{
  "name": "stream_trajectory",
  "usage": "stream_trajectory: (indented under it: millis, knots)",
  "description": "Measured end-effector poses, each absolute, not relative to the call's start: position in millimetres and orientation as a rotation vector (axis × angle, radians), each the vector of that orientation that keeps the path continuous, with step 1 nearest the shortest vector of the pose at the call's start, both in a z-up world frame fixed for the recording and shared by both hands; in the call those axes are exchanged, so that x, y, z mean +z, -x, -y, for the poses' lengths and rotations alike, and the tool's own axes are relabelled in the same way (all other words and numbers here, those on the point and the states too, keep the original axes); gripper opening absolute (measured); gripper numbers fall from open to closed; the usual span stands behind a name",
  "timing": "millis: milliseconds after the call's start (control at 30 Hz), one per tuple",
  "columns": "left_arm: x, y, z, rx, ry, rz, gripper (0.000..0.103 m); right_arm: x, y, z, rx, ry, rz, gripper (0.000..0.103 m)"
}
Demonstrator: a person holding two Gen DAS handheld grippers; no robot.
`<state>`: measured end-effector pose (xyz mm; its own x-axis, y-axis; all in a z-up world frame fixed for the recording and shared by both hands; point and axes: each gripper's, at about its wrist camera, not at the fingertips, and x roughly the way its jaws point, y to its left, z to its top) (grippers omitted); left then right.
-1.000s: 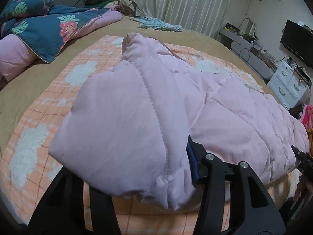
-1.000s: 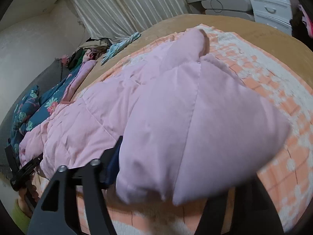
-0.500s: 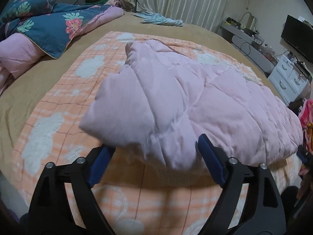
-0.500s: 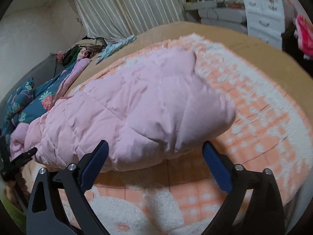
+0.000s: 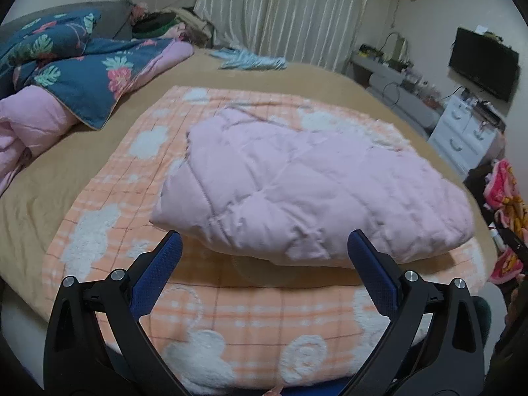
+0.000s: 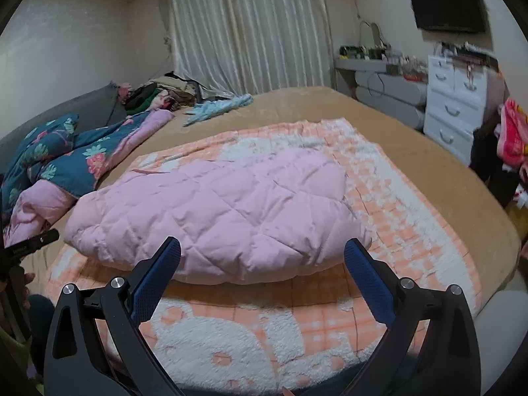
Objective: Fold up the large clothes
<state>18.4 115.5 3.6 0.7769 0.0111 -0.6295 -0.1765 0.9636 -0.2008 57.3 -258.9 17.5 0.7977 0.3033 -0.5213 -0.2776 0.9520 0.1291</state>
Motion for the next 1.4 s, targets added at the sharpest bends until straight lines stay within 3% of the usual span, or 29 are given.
stream_trajectory:
  millis: [533, 1400]
  knots:
    - [7.6, 16.0, -41.3, -0.024, 0.181, -0.654, 0.094, 28.3, 14.9, 198.9, 0.414, 0.085, -0.514, 0.099]
    - [8.2, 21.2, -30.5, -0.006, 0.145, -0.646, 0.094, 16.2, 14.8, 193.9, 0.424, 0.054, -0.565, 0.099]
